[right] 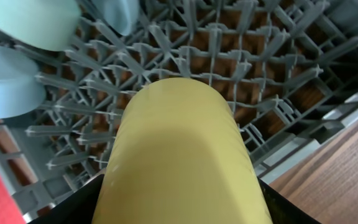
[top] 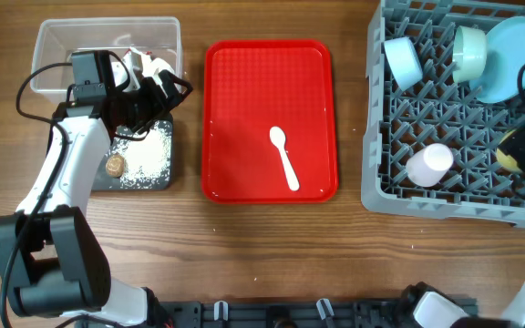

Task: Sort waste into correct bins and load items into the dishwasher rack
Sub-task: 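Carry the yellow cup to the rack with the right gripper and release, then move the right gripper over the white spoon on the red tray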

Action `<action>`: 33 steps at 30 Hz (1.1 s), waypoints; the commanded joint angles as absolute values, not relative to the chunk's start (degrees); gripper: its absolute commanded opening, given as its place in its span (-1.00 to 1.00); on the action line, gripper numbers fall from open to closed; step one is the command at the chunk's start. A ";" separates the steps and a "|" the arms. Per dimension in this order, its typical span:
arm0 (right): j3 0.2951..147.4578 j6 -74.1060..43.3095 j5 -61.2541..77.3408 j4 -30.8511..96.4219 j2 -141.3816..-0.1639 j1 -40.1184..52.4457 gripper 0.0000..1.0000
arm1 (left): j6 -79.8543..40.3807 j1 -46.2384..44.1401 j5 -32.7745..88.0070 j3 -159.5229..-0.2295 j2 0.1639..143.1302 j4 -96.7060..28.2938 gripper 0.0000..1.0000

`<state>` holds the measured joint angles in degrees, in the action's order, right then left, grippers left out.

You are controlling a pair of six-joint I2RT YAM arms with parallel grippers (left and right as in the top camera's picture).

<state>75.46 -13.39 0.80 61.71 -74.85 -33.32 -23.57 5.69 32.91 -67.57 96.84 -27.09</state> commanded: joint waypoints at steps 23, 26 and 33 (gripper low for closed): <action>76.90 -10.90 3.09 65.63 -92.62 -33.82 1.00 | -22.44 5.85 31.97 -67.72 96.33 -28.14 1.00; 85.41 -8.40 6.98 66.70 -86.04 -27.09 0.99 | -22.46 5.85 31.79 -67.72 96.33 -28.14 1.00; 91.44 -9.67 11.81 56.27 -86.21 15.05 0.99 | -22.46 5.91 29.12 -67.72 96.33 -28.14 1.00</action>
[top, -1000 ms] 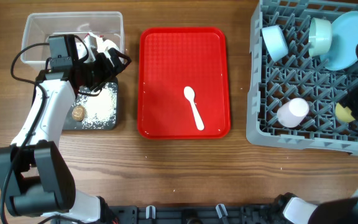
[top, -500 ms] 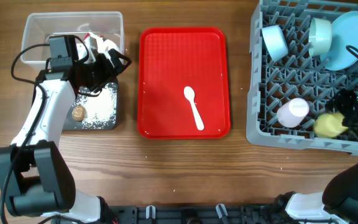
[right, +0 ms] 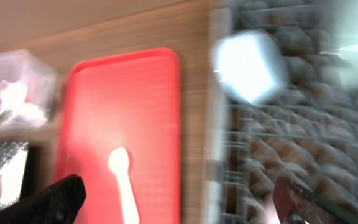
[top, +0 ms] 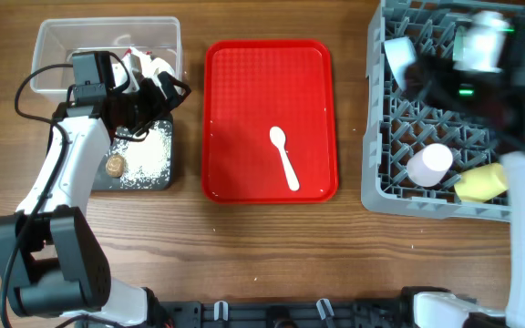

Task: Sort waste into correct bins and load items into the dishwasher rack
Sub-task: 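Move the right gripper over the white spoon on the red tray, then lower the right gripper and grasp the white spoon, then carry the spoon to the rack and stand it upright, open right gripper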

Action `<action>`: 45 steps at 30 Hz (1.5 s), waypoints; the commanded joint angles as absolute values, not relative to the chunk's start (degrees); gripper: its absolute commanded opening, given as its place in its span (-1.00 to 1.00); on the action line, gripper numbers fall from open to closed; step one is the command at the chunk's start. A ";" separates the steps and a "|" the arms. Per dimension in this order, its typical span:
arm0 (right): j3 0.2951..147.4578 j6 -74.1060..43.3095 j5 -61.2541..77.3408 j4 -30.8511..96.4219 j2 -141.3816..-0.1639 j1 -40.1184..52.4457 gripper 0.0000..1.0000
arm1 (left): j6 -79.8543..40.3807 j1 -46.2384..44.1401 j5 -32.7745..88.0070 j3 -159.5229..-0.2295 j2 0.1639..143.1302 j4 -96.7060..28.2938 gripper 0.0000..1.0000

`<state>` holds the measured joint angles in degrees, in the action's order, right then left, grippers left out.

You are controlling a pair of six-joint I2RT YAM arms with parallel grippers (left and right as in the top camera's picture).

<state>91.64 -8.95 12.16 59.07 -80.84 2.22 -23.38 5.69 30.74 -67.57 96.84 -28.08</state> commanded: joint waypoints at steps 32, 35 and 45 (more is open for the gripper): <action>72.40 -19.75 4.99 47.79 -116.27 35.53 -0.41 | -22.46 5.91 23.49 -67.72 96.33 -30.94 1.00; 72.40 -19.68 4.99 47.86 -116.27 35.55 -0.52 | -22.48 5.91 23.49 -67.72 96.33 -30.98 1.00; 76.27 -19.62 4.99 51.66 -115.04 34.74 -0.83 | -22.46 5.91 23.49 -67.72 96.33 -30.98 1.00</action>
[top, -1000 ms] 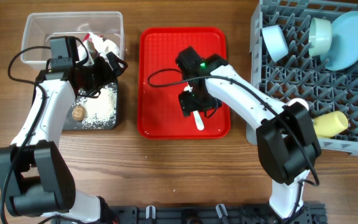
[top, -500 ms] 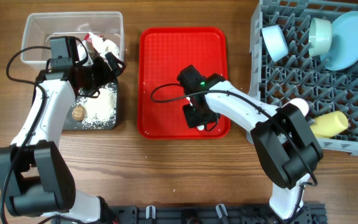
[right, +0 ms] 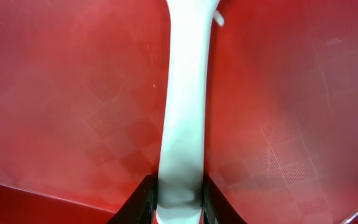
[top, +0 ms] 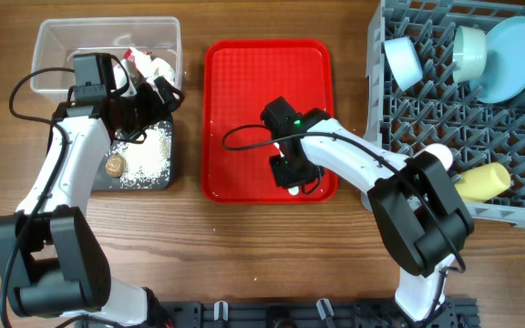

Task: Sort waste into correct bins and load items into the dishwasher rack
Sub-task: 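Carry the spoon to the rack and stand it upright, open right gripper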

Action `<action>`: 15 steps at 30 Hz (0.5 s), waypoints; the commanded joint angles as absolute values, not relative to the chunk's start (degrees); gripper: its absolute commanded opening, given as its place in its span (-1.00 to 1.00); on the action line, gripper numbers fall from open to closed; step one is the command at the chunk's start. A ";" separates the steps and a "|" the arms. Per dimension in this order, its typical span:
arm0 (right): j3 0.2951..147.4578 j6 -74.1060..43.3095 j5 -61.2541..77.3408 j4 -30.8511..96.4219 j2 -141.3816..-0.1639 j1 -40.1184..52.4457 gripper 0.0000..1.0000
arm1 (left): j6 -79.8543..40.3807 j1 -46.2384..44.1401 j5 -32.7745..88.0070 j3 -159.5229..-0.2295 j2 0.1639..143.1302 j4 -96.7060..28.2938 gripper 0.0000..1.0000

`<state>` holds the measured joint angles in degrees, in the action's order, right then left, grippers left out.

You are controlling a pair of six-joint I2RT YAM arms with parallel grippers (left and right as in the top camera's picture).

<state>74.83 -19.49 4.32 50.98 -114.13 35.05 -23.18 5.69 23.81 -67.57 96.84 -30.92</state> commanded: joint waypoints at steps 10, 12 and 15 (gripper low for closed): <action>78.50 -19.55 1.43 56.49 -89.08 21.89 -0.82 | -22.48 5.91 23.46 -67.72 96.33 -30.98 1.00; 78.50 -19.53 -2.35 58.54 -84.18 16.67 -0.82 | -22.46 5.91 23.46 -67.72 96.33 -30.98 1.00; 78.48 -19.40 -8.08 60.64 -80.97 8.67 -0.81 | -22.46 5.91 23.46 -67.72 96.33 -30.98 1.00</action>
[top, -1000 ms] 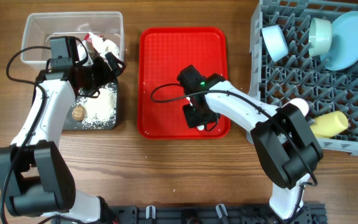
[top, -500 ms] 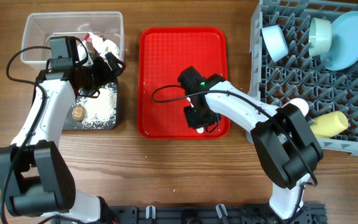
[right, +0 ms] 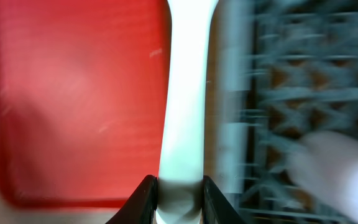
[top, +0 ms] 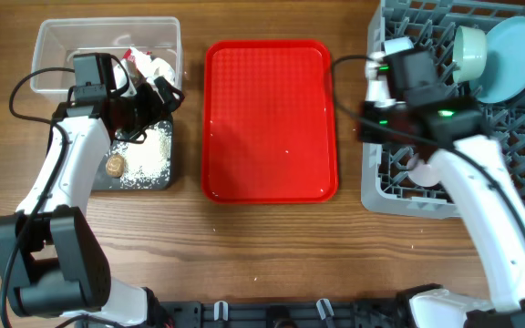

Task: Sort waste into correct bins and load items into the dishwasher rack
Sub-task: 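Carry the spoon to the rack and stand it upright, open right gripper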

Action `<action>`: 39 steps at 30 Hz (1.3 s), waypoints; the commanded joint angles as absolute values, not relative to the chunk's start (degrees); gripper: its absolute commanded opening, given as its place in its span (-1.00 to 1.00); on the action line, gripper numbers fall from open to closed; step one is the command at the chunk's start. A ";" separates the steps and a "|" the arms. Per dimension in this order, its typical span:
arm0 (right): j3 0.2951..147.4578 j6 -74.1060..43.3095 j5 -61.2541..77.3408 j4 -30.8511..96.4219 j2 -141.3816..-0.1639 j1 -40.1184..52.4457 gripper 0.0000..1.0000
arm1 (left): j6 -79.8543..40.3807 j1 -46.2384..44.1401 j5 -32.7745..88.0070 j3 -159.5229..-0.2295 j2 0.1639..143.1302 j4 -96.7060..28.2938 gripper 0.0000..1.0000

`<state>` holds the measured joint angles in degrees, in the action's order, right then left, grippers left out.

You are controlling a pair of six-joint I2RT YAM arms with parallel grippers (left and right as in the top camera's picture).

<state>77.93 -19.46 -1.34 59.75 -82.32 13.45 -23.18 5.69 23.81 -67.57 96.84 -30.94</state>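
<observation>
My right gripper (right: pixel 180 193) is shut on the handle of a white plastic spoon (right: pixel 188 93), which hangs over the right rim of the red tray (top: pixel 272 118) and the left edge of the grey dishwasher rack (top: pixel 518 155). In the overhead view the right arm (top: pixel 417 77) covers the rack's left side and hides the spoon. My left gripper (top: pixel 158 91) sits at the near right corner of the clear bin (top: pixel 62 36), beside crumpled white waste (top: pixel 144 64); whether its jaws are open or shut does not show.
A black tray (top: pixel 144 159) dusted with white crumbs holds a brown round scrap (top: pixel 115 166). The rack carries a green cup (top: pixel 470 50), a blue plate (top: pixel 513 55) and a white cup (top: pixel 417 169), which the right arm partly covers.
My right gripper, then shut on the spoon's handle down on the red tray, now holds the spoon over the rack's left edge. The tray is bare. The left arm has not moved.
My right gripper first held a yellow cup low over the rack while the spoon lay on the tray. Then the yellow cup lay at the rack's front and the gripper was open, high above. Later it was shut on the spoon, which is now at the rack.
</observation>
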 commanded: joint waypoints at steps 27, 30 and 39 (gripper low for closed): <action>74.67 -11.97 3.64 59.09 -84.55 3.33 0.48 | -22.50 5.91 22.61 -67.72 96.33 -30.96 1.00; 75.02 -13.41 0.71 57.67 -83.96 8.51 0.64 | -23.07 5.91 22.63 -67.72 96.33 -30.96 1.00; 79.40 -18.46 1.15 58.13 -62.59 14.46 1.00 | -23.11 5.91 22.61 -67.72 96.33 -30.96 1.00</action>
